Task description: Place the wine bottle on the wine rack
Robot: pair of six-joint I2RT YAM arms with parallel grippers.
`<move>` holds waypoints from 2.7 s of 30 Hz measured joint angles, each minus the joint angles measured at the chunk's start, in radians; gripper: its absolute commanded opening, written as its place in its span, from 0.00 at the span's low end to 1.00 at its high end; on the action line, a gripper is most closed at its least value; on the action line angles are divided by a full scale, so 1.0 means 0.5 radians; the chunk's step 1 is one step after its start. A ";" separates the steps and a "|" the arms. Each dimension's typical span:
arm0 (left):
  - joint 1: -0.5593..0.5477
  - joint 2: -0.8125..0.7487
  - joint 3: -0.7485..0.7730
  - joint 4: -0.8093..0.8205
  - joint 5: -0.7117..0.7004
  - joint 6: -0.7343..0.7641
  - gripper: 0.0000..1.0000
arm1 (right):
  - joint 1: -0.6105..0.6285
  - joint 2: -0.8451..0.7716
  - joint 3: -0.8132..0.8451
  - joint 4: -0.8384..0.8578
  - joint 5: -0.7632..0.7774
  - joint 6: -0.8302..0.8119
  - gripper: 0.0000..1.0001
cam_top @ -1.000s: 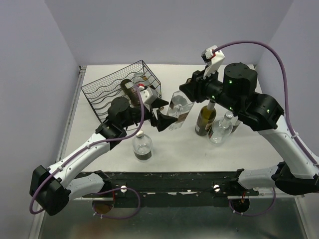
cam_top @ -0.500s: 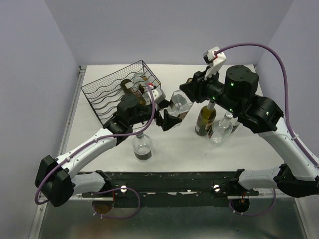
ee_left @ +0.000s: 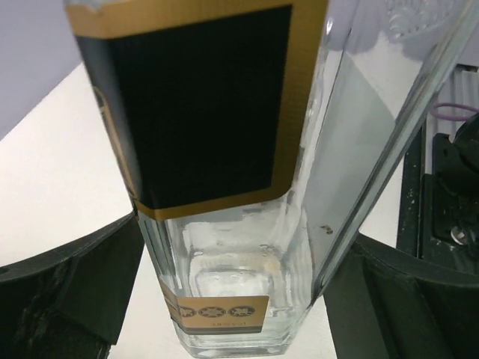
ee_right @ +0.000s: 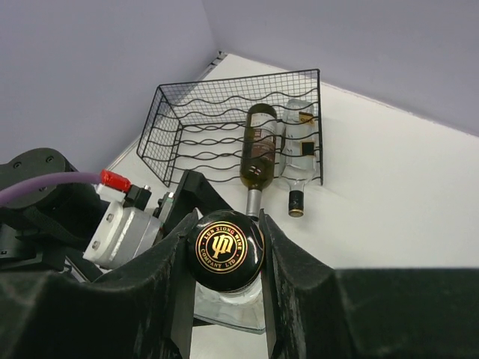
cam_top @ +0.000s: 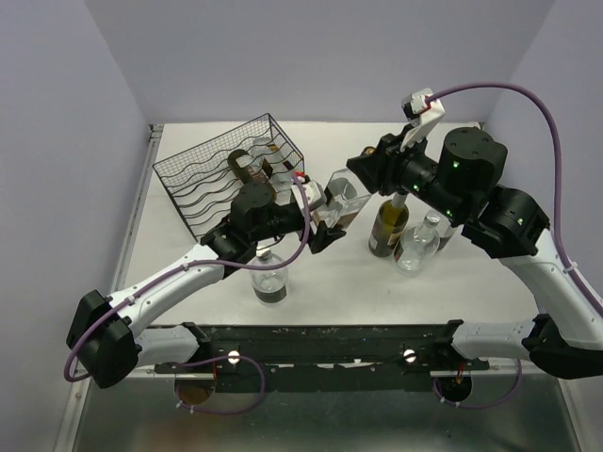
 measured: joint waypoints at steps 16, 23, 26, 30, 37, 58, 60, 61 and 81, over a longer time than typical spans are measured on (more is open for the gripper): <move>-0.079 0.036 0.021 -0.071 -0.113 0.282 0.00 | -0.001 -0.005 0.018 -0.053 0.005 0.034 0.05; -0.117 0.018 -0.008 -0.021 -0.243 0.421 0.00 | 0.000 -0.098 -0.061 -0.047 0.054 0.055 0.80; -0.132 0.006 -0.049 -0.049 -0.378 0.589 0.00 | 0.001 -0.197 -0.119 0.014 0.076 0.075 0.93; -0.142 0.006 -0.065 -0.106 -0.554 0.789 0.00 | 0.001 -0.323 -0.150 0.070 0.105 0.071 0.93; -0.171 0.010 -0.065 -0.018 -0.791 1.414 0.00 | 0.001 -0.370 -0.098 0.022 0.117 0.046 0.92; -0.186 0.205 -0.016 0.179 -1.047 2.766 0.00 | 0.001 -0.327 -0.305 -0.698 0.078 0.087 0.73; -0.188 0.198 -0.015 0.170 -1.044 2.800 0.00 | 0.001 -0.328 -0.346 -0.699 0.079 0.087 0.73; -0.191 0.190 -0.015 0.158 -1.044 2.824 0.00 | 0.001 -0.331 -0.371 -0.697 0.079 0.087 0.72; -0.280 -0.056 -0.015 -0.005 -1.160 3.130 0.00 | 0.001 -0.234 -0.652 -0.655 -0.101 0.153 0.70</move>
